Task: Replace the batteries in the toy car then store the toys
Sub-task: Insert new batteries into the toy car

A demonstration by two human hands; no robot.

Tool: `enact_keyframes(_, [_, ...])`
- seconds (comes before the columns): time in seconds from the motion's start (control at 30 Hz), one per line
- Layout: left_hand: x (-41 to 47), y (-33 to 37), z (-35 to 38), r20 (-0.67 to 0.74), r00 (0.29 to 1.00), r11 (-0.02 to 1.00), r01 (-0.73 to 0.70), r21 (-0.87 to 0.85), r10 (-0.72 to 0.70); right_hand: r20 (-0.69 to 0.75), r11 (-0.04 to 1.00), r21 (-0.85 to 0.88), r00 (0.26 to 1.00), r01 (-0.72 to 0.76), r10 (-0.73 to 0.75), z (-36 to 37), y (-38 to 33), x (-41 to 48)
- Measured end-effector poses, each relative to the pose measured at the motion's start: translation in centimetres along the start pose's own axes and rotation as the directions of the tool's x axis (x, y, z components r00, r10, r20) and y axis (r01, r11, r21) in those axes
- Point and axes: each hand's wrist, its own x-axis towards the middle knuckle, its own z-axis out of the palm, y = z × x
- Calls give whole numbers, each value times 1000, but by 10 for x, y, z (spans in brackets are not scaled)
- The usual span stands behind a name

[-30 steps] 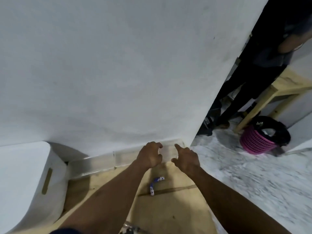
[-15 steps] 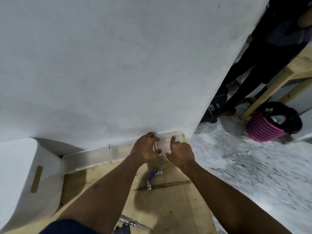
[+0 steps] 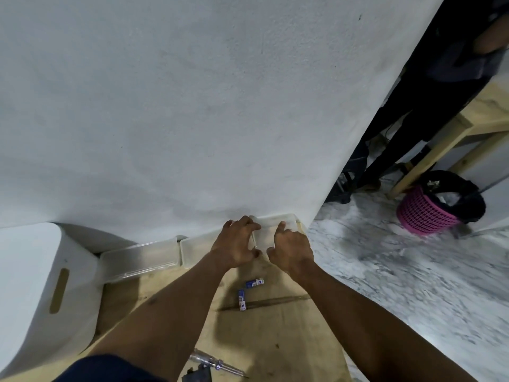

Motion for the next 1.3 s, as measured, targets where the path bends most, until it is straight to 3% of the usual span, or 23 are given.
enact_keyframes(0.3, [-2, 8, 1, -77, 997, 998, 0, -66, -5, -45, 990, 1, 989, 144, -144, -32, 15, 4])
enact_keyframes(0.37, [0, 8, -1, -113, 993, 993, 3, -121, -17, -168, 984, 70, 975, 162, -148, -34, 21, 1])
enact_keyframes(0.47, [3, 13, -9, -166, 983, 965, 39, -261, -84, -463, 947, 178, 872, 268, -160, -29, 30, -12])
enact_keyframes(0.5, [5, 15, -11, -170, 977, 947, 68, -313, -127, -495, 938, 175, 850, 300, -180, -25, 33, -16])
enact_keyframes(0.6, [9, 19, -15, -174, 953, 878, 143, -458, -246, -267, 932, 150, 921, 329, -282, -15, 38, -15])
enact_keyframes(0.7, [14, 19, -17, -187, 940, 857, 161, -490, -284, -91, 950, 174, 965, 257, -245, -10, 35, 8])
enact_keyframes(0.93, [18, 18, -15, -164, 933, 838, 199, -509, -322, 169, 936, 238, 939, 257, -301, 0, 19, 53])
enact_keyframes(1.03, [17, 18, -15, -173, 933, 839, 190, -509, -316, 201, 915, 337, 932, 222, -300, 10, 16, 57])
enact_keyframes(1.17, [16, 19, -16, -176, 936, 842, 178, -509, -304, 61, 876, 370, 933, 310, -355, 13, 19, 49])
enact_keyframes(1.3, [10, 22, -15, -172, 940, 850, 176, -496, -295, -331, 852, 294, 883, 432, -333, 15, 30, 15])
